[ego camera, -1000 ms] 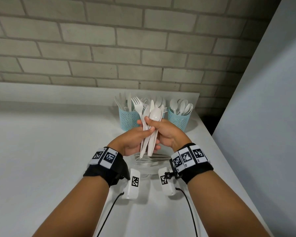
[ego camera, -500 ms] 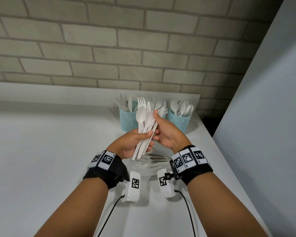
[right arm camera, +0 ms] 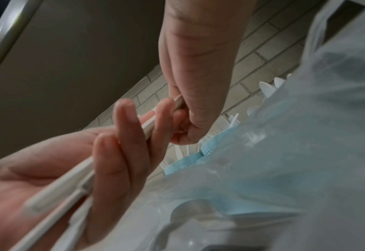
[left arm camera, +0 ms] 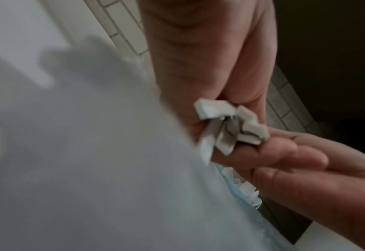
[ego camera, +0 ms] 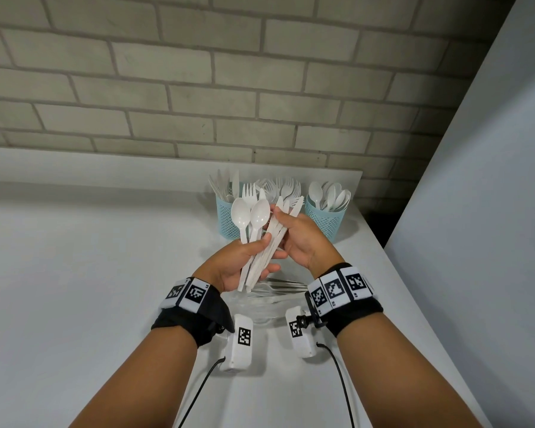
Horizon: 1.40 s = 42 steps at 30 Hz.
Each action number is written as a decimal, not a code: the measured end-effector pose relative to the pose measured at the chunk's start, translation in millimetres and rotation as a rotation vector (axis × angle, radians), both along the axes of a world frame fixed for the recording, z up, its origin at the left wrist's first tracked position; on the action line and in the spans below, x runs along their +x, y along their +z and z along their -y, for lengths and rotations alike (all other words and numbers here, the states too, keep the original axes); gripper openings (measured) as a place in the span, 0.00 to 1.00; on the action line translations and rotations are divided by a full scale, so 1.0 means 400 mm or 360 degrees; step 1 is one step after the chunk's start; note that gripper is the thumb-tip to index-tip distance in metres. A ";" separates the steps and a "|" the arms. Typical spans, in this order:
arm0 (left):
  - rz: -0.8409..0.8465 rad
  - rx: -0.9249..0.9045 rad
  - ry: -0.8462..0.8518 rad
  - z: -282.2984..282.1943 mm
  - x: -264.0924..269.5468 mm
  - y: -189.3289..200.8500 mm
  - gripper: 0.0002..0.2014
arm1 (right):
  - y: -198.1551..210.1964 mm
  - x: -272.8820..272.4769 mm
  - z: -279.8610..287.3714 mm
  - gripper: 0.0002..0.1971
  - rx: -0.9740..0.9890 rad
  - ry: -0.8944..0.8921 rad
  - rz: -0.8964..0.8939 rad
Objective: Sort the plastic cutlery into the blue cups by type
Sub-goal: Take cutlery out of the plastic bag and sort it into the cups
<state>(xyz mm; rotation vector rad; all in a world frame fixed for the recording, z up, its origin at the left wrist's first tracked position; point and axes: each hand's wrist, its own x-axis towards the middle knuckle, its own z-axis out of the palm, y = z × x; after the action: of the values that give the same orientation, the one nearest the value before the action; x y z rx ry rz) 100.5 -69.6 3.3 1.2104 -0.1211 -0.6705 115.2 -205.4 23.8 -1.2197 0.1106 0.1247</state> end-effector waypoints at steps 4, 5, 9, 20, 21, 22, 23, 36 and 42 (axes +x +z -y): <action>0.0057 0.0079 -0.0010 -0.003 0.000 0.001 0.14 | -0.003 0.000 -0.007 0.07 -0.0060 0.0054 0.0036; 0.0065 0.0073 -0.0001 -0.005 0.001 0.000 0.14 | -0.005 0.003 -0.007 0.06 -0.0056 0.0045 0.0034; 0.0093 0.0044 0.0099 -0.008 0.002 -0.001 0.18 | -0.005 0.010 -0.007 0.05 0.0026 -0.0041 0.0017; 0.0156 0.0026 0.0319 -0.017 0.003 -0.019 0.12 | -0.017 0.025 -0.038 0.04 -0.0108 0.0017 0.0045; 0.0162 0.0024 0.0333 -0.022 0.002 -0.018 0.13 | -0.009 0.032 -0.043 0.05 -0.0139 0.0026 0.0028; 0.0160 0.0020 0.0352 -0.029 0.002 -0.016 0.14 | 0.003 0.041 -0.047 0.06 -0.0147 0.0030 0.0012; 0.0151 0.0017 0.0377 -0.036 0.004 -0.013 0.14 | 0.020 0.055 -0.049 0.07 -0.0125 0.0024 -0.0007; 0.0103 0.0149 0.0709 -0.090 0.045 -0.001 0.14 | 0.168 0.272 -0.129 0.08 -0.0210 -0.0474 0.0736; 0.0048 0.0004 0.0562 -0.095 0.045 0.014 0.12 | 0.049 0.318 -0.151 0.06 -0.0677 -0.0415 0.0596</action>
<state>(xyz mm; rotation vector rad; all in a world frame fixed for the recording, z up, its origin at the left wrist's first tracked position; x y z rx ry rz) 118.6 -31.5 9.0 1.2063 0.0682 -0.3440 242.3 -145.1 43.4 -1.6186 -0.0347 -0.3715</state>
